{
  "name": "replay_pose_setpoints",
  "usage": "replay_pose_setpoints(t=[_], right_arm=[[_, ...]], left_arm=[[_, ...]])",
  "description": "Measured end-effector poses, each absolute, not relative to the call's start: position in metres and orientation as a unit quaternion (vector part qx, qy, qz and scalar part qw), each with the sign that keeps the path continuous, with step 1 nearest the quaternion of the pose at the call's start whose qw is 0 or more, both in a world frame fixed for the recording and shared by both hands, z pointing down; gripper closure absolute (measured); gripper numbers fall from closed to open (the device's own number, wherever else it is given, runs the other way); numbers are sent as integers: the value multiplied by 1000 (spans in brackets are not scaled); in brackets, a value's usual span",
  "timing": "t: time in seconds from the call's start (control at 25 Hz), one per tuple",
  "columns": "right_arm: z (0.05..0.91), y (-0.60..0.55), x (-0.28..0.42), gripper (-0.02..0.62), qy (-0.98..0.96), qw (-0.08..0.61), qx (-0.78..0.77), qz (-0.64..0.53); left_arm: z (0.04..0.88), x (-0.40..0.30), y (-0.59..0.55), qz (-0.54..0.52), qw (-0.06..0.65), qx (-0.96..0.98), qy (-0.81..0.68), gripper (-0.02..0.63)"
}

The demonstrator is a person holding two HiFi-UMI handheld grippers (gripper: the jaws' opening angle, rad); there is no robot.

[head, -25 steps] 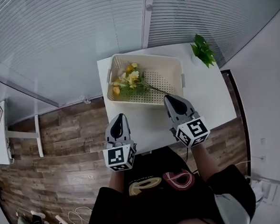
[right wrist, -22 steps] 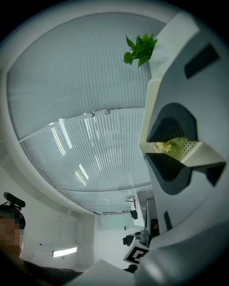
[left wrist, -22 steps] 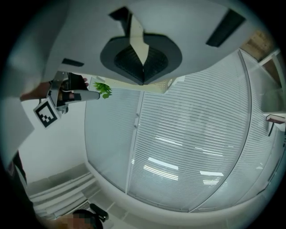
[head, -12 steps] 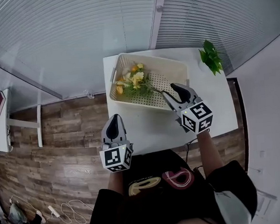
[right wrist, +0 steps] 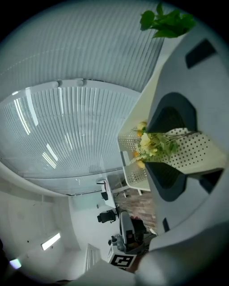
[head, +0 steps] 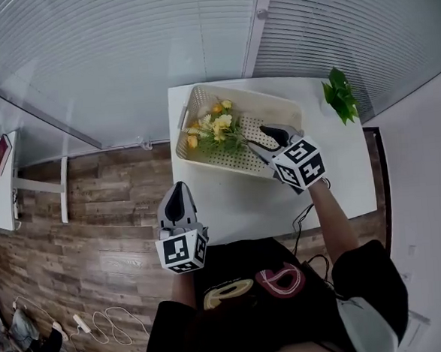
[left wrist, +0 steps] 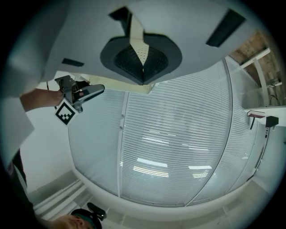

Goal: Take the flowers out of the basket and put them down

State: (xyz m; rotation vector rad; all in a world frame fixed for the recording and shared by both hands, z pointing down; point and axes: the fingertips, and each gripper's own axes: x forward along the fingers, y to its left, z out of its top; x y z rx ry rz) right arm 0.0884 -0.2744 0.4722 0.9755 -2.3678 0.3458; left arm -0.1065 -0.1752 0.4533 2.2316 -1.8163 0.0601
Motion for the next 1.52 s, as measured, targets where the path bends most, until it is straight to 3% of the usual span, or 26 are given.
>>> replay_pose_setpoints(t=[0.36, 0.76, 1.52], right_arm=[[543, -304, 82, 379, -853, 416, 288, 127], [593, -316, 75, 379, -827, 492, 227, 148], [646, -313, 69, 379, -804, 540, 172, 181]], left_arm=[[457, -114, -176, 23, 139, 751, -646, 589], [464, -133, -169, 24, 151, 722, -675, 589], [474, -156, -138, 44, 161, 674, -719, 589]])
